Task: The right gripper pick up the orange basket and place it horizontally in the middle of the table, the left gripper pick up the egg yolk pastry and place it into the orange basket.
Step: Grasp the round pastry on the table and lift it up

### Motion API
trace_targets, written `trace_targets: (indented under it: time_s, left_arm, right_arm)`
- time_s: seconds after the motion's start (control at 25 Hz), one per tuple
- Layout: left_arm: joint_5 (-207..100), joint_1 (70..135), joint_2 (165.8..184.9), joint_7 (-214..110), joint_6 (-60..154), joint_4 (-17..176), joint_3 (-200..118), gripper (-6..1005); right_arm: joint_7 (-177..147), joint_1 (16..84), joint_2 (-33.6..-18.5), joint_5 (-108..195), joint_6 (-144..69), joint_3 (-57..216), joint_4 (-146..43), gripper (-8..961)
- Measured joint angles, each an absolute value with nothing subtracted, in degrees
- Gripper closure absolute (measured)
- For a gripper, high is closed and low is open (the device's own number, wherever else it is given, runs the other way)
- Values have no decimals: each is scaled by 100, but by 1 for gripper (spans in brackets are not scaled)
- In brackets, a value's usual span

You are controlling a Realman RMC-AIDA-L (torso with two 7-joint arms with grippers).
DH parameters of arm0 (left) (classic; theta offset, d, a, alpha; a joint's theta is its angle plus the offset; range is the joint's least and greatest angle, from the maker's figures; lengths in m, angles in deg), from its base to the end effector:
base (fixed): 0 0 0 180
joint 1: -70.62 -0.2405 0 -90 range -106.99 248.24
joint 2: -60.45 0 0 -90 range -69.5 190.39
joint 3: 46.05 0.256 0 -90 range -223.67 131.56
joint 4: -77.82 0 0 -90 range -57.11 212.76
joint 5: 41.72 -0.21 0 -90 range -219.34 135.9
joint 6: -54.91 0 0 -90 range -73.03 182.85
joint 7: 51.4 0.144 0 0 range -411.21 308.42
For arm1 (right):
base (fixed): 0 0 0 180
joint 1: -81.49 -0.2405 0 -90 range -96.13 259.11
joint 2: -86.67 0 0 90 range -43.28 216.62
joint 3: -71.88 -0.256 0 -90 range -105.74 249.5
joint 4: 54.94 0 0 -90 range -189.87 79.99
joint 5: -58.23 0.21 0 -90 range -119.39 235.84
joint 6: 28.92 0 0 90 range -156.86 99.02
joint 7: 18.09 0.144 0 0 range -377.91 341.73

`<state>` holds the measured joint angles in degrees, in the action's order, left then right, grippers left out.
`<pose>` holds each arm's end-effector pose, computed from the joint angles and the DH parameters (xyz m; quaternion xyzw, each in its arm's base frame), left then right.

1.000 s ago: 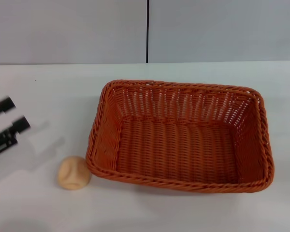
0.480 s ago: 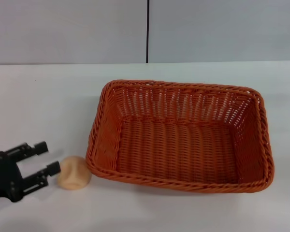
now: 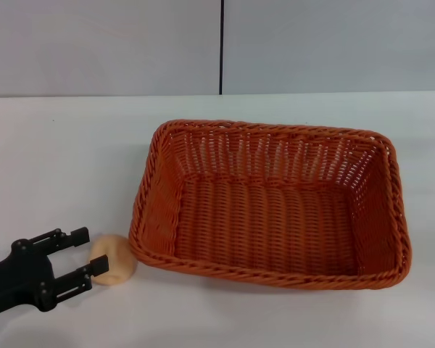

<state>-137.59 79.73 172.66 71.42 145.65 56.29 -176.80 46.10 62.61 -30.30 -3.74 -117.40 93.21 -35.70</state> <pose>-0.3684 0.2019 0.0059 -0.8986 -0.2763 -0.2711 0.2066 0.3471 0.2954 0.1133 -0.5903 0.2782 0.5647 0.5052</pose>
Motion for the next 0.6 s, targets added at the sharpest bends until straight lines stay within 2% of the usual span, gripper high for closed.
trace_targets:
  time_s: [0.32,0.6]
  left_arm:
    - [-13995,8064,17379,7137,14249,5629,-17680,369]
    - [-14004,8083,17382,7135,14172,5629,-17666,376]
  right_arm:
    - [4620,6248,-3030,-385,-11733,9333,-3570,445]
    - [4624,6259,-3030,-389,-11732,9333,-3570,445]
